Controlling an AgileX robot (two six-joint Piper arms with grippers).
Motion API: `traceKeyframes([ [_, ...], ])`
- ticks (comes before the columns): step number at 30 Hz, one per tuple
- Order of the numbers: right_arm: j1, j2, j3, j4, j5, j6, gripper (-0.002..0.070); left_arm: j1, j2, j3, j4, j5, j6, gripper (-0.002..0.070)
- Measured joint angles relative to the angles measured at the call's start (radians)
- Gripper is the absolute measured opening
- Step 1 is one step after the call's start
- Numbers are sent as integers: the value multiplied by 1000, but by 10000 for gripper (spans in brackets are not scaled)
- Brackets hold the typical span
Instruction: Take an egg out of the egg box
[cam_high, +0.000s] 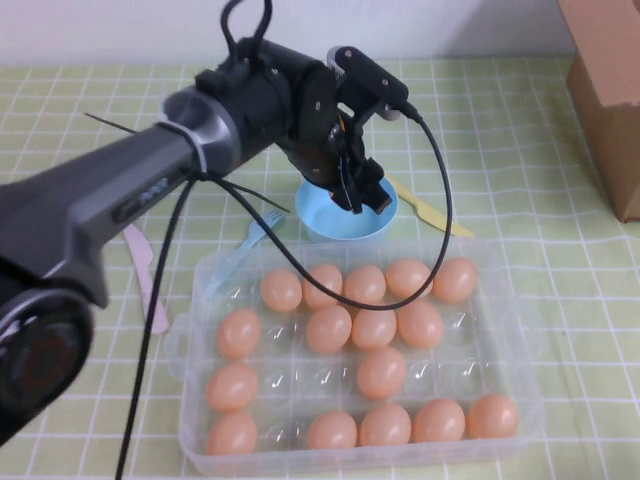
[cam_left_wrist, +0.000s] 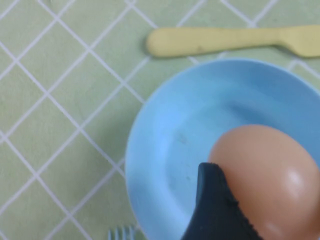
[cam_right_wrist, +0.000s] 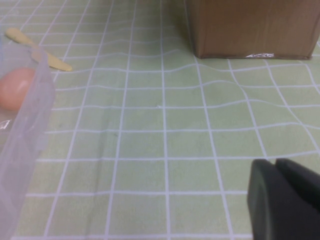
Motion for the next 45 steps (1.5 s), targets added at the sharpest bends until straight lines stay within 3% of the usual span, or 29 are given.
traceKeyframes([
  [10,0,0,0,0,0,0,-17,22,101,-41,2,-58,-4,368],
  [16,0,0,0,0,0,0,-17,24,101,-44,2,-79,-28,568],
  [22,0,0,0,0,0,0,-17,3,40,-42,19,-30,-38,595],
  [26,0,0,0,0,0,0,-17,-23,-97,52,31,-74,-41,479],
  [31,0,0,0,0,0,0,-17,-33,-351,412,25,-366,-45,120],
  [33,0,0,0,0,0,0,-17,-33,-452,569,26,-486,-58,55],
  [39,0,0,0,0,0,0,-17,-31,-769,926,54,-708,-157,1],
  [45,0,0,0,0,0,0,-17,-31,-1037,1109,56,-808,-173,-1],
])
